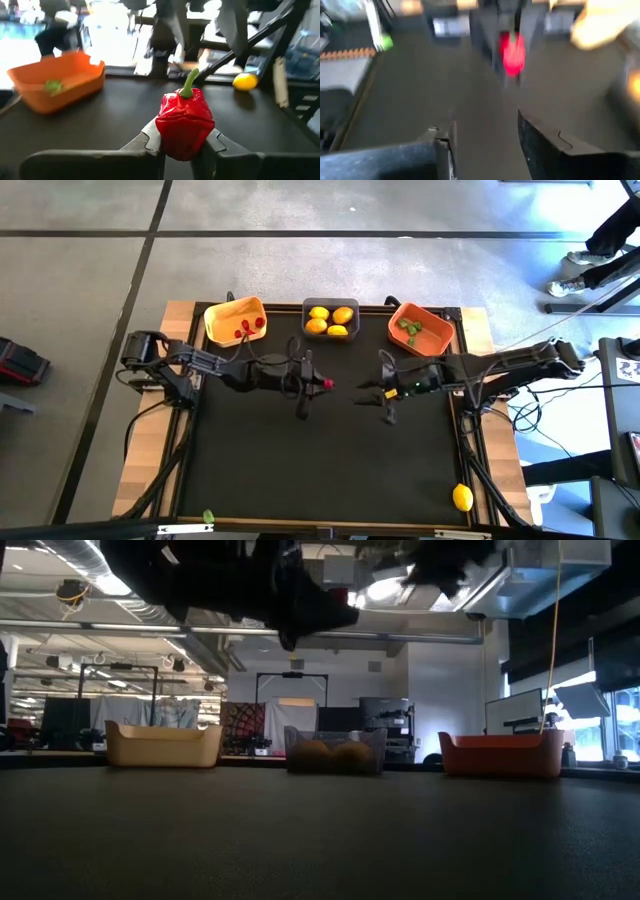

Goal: Sort produce into baskets
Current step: Put the red chili pepper into the yellow bin, then put the green chili pepper into the orange bin

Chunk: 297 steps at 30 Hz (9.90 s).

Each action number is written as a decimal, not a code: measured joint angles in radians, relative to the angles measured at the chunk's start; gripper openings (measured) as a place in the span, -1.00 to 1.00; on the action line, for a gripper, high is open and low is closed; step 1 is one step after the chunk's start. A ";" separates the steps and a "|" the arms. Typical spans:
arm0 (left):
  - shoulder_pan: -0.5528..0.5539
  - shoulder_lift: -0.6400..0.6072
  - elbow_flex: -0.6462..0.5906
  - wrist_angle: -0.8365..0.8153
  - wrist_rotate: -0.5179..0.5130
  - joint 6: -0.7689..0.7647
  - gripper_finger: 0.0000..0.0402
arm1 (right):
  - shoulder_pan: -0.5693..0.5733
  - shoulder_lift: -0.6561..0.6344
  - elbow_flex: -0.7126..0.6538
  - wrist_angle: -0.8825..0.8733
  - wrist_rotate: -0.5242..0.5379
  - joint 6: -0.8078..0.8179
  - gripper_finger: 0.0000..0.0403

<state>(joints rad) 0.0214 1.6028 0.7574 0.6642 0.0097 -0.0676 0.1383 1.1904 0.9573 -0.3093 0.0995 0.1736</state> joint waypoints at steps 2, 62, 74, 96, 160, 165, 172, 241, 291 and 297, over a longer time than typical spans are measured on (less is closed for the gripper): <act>0.014 0.000 0.000 -0.046 -0.003 -0.012 -0.73 | 0.000 0.001 0.000 -0.116 -0.006 0.078 -0.26; 0.834 -0.245 0.052 -1.215 -0.340 -0.009 -0.68 | -0.001 0.214 -0.445 0.094 0.170 0.370 -0.26; 0.852 -0.244 -0.062 -1.146 -0.340 -0.002 -0.50 | -0.001 0.215 -0.446 0.104 0.180 0.368 -0.26; 0.751 -0.379 0.033 -1.196 -0.237 0.011 0.03 | -0.002 0.216 -0.447 0.130 0.206 0.350 -0.26; -0.609 -0.195 0.320 -1.063 -0.154 -0.031 0.03 | -0.001 0.215 -0.445 0.196 0.196 0.264 -0.26; -0.690 -0.166 0.320 -1.150 -0.154 -0.184 0.03 | -0.001 0.215 -0.445 0.196 0.196 0.263 -0.26; -0.776 -0.166 0.319 -1.298 -0.154 -0.468 0.03 | -0.001 0.221 -0.445 0.203 0.205 0.240 -0.26; -1.084 0.175 0.278 -1.208 0.069 -0.737 -0.81 | -0.001 0.221 -0.445 0.208 0.224 0.161 -0.26; -0.950 0.197 0.278 -0.940 0.119 -2.221 0.12 | -0.001 0.222 -0.445 0.200 0.177 0.162 -0.26; -0.950 0.215 0.278 -0.913 0.116 -2.207 0.12 | -0.001 0.221 -0.445 0.201 0.177 0.162 -0.26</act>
<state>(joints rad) -0.9283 1.8181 1.0351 -0.2492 0.1253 -2.2749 0.1371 1.4119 0.5121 -0.1084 0.2762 0.3360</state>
